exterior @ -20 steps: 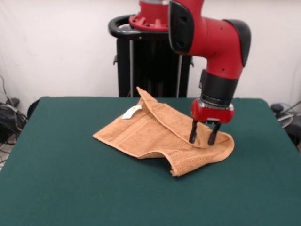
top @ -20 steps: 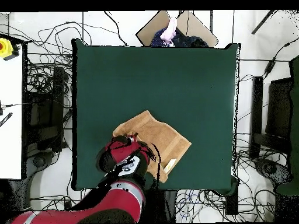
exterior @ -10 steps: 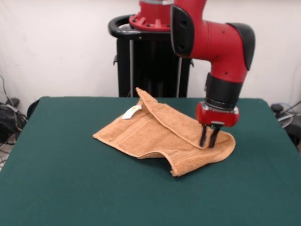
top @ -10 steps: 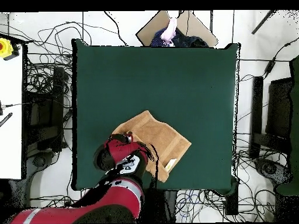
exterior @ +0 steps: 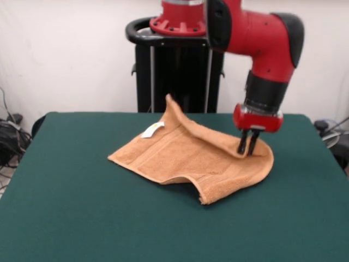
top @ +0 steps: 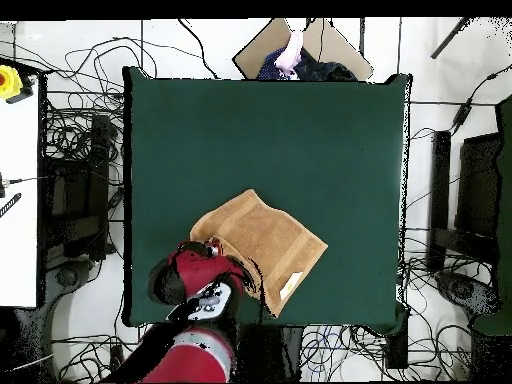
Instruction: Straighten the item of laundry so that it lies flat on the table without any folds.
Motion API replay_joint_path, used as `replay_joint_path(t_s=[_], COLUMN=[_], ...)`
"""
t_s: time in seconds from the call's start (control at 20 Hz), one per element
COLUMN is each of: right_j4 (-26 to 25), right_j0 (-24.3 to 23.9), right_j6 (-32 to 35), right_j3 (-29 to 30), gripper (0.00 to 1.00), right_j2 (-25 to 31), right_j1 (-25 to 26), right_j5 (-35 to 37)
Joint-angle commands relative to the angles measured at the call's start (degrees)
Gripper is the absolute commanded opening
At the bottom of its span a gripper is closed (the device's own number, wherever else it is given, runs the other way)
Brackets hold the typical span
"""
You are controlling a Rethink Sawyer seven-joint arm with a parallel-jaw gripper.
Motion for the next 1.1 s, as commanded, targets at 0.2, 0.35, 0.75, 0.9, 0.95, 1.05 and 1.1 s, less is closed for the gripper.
replay_joint_path(t_s=[0.2,0.35,0.75,0.9,0.95,1.05,1.1], right_j4=[14.3,25.4,53.8,56.2,56.5,55.4,54.4], right_j0=[21.1,29.3,40.1,39.7,39.5,39.1,38.6], right_j6=[25.0,32.2,46.4,48.0,48.2,46.3,45.4], right_j3=[15.2,19.8,22.8,21.9,22.0,22.4,22.6], gripper=[0.00,0.00,0.00,0.00,0.00,0.00,0.00], right_j2=[-14.4,-15.5,-5.0,-3.0,-2.9,-4.1,-4.7], right_j1=[1.2,9.9,24.9,26.2,26.0,25.2,24.5], right_j5=[-10.9,-23.1,-41.2,-42.8,-42.9,-42.4,-41.8])
